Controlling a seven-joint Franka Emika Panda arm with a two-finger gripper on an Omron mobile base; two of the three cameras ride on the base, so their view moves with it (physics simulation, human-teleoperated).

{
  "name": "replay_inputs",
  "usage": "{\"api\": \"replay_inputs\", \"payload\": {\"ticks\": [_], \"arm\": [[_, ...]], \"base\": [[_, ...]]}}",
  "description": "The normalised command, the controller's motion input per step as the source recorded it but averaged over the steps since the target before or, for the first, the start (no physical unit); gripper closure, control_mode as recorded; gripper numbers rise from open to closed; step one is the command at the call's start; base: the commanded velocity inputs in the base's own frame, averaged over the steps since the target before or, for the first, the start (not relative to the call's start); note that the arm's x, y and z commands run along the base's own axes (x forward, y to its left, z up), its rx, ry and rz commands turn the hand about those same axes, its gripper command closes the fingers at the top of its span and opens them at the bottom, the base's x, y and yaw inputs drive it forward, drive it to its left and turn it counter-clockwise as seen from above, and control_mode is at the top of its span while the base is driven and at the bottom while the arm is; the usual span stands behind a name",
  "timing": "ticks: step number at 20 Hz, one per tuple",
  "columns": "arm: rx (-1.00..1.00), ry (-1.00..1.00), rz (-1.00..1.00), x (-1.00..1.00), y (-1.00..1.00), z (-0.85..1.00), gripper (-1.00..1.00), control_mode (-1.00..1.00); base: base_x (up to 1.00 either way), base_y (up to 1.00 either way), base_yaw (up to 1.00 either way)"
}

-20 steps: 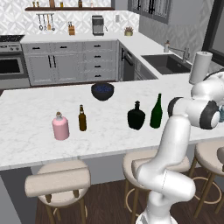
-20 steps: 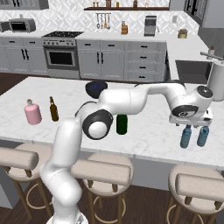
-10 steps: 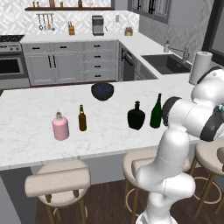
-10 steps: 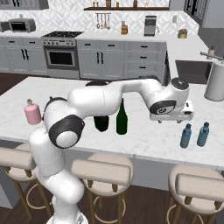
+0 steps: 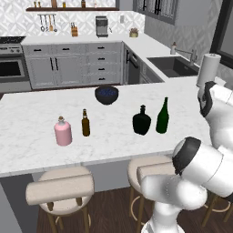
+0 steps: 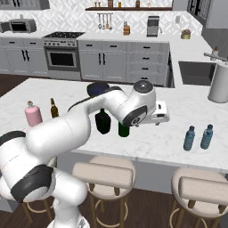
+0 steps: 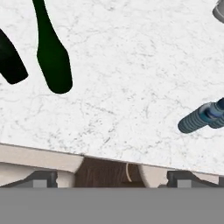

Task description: Move the plastic bottles in the middle to the plastics group, and the glass bottles in the middle to the glass group.

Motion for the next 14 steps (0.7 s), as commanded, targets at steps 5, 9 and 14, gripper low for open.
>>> {"api": "replay_inputs", "payload": {"ticks": [5, 9, 14], "arm": [[0.00, 0.00, -0.01, -0.47, 0.69, 0.60, -1.00, -1.00], [0.00, 0.05, -0.04, -0.18, 0.78, 0.53, -1.00, -1.00], [0.02, 0.01, -0.05, 0.00, 0.60, 0.31, -1.00, -1.00]], "base": [[0.00, 0.00, 0.00], [0.00, 0.00, 0.00], [0.00, 0.00, 0.00]]}}
